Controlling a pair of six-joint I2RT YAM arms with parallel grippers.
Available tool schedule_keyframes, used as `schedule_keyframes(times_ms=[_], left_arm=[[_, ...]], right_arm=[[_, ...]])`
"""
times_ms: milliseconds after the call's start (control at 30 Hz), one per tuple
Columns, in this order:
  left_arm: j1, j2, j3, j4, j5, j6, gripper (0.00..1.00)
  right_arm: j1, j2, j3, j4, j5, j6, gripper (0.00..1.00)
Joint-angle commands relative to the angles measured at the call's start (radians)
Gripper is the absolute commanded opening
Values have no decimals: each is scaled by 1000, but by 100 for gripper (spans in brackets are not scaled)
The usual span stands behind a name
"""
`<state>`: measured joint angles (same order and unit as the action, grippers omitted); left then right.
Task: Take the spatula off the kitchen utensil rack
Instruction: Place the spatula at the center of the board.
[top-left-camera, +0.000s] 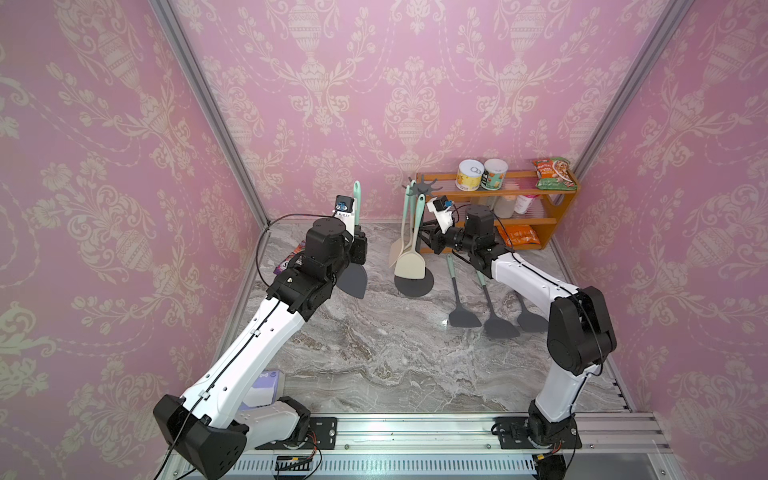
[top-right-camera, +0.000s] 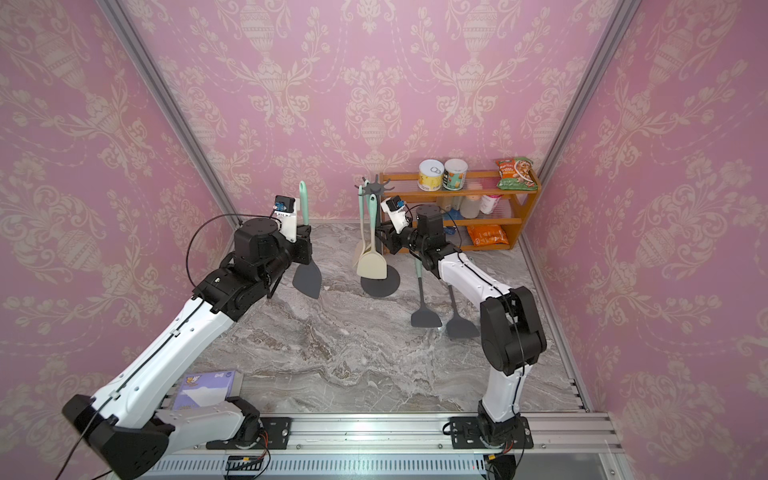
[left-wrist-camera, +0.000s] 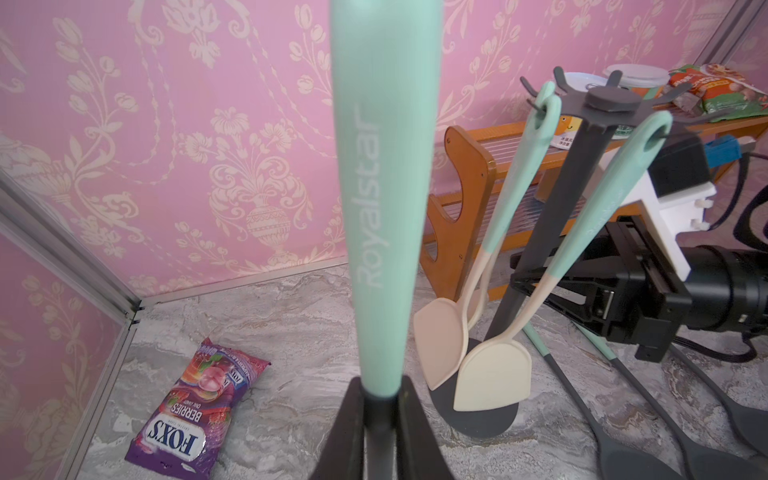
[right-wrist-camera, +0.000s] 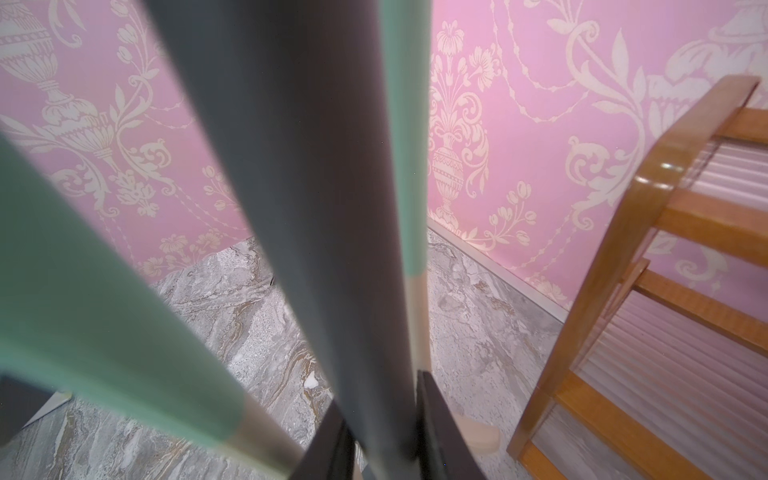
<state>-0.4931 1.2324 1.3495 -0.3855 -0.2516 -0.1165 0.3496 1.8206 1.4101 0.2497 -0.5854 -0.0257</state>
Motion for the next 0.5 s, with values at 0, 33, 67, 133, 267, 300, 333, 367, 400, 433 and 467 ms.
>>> schedule_keyframes(times_ms=[0, 33, 67, 133, 267, 300, 333, 367, 400, 433, 467], left_arm=[[19, 29, 31, -144, -73, -98, 0], [25, 40, 33, -162, -67, -110, 0], [33, 54, 34, -178, -60, -122, 0], [50, 80, 35, -202, -50, -148, 0], [116, 154, 43, -246, 36, -205, 0], [137, 179, 46, -256, 65, -212, 0], [158, 203, 50, -267, 90, -216, 0], [177, 226, 52, -274, 111, -221, 0], [197, 252, 57, -283, 136, -226, 0], [213, 275, 63, -293, 154, -228, 0], [228, 294, 61, -291, 168, -237, 0]], right_arm=[[9, -27, -13, -112, -17, 46, 0], [9, -27, -14, -112, -19, 46, 0], [9, -27, -13, -110, -21, 47, 0], [8, -30, -13, -113, -22, 47, 0], [9, -39, -22, -113, -24, 46, 0], [9, -41, -23, -114, -24, 46, 0], [9, -42, -23, -116, -22, 45, 0], [9, -44, -24, -117, -22, 44, 0], [9, -45, -25, -120, -23, 42, 0], [9, -46, -25, -122, -21, 40, 0], [9, -47, -26, -124, -21, 38, 0]])
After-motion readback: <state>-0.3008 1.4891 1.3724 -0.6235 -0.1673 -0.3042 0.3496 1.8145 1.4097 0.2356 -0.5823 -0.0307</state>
